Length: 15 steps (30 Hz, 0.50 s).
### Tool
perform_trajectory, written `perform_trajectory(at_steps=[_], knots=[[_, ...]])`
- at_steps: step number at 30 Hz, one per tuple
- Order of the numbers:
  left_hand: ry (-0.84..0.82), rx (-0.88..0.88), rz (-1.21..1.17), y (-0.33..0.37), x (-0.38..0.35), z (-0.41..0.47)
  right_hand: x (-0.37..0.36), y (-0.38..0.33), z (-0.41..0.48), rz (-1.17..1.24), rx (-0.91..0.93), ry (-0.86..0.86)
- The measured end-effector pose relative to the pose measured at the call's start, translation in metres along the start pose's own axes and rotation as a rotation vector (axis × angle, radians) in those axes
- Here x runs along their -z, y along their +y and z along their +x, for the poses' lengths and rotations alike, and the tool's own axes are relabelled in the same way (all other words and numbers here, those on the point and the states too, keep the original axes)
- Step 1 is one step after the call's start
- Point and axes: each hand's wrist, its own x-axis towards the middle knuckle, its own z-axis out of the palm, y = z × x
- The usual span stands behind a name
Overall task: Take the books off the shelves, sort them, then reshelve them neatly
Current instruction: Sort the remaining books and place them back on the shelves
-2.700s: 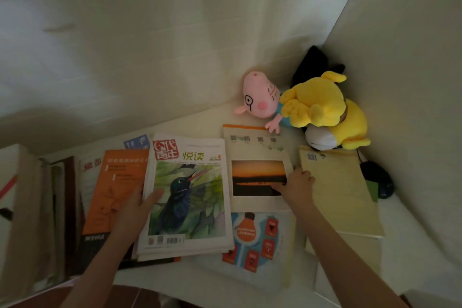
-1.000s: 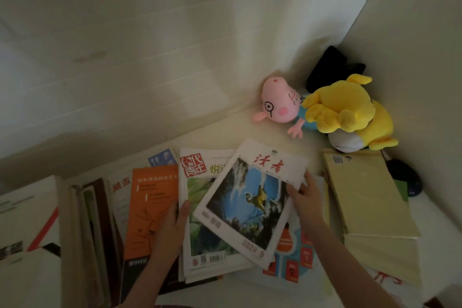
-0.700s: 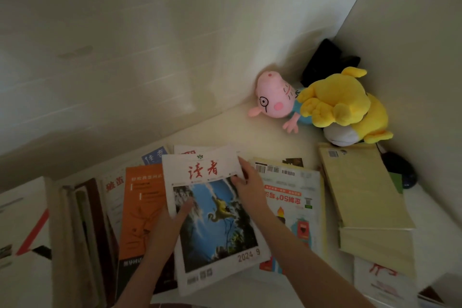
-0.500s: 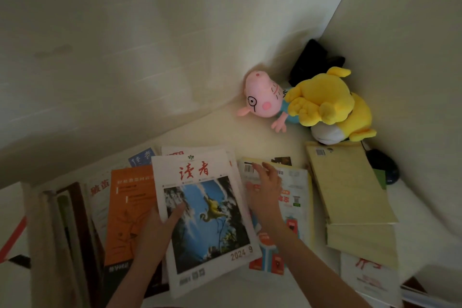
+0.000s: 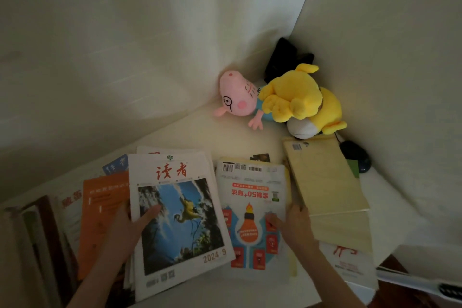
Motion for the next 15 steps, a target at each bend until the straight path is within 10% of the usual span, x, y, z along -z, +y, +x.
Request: perform_trajectory(at_steps=[15], knots=[[-0.076,0.039,0.012,0.004,0.025,0.0,-0.004,-0.023,0.0,0.031,-0.144,0.036]])
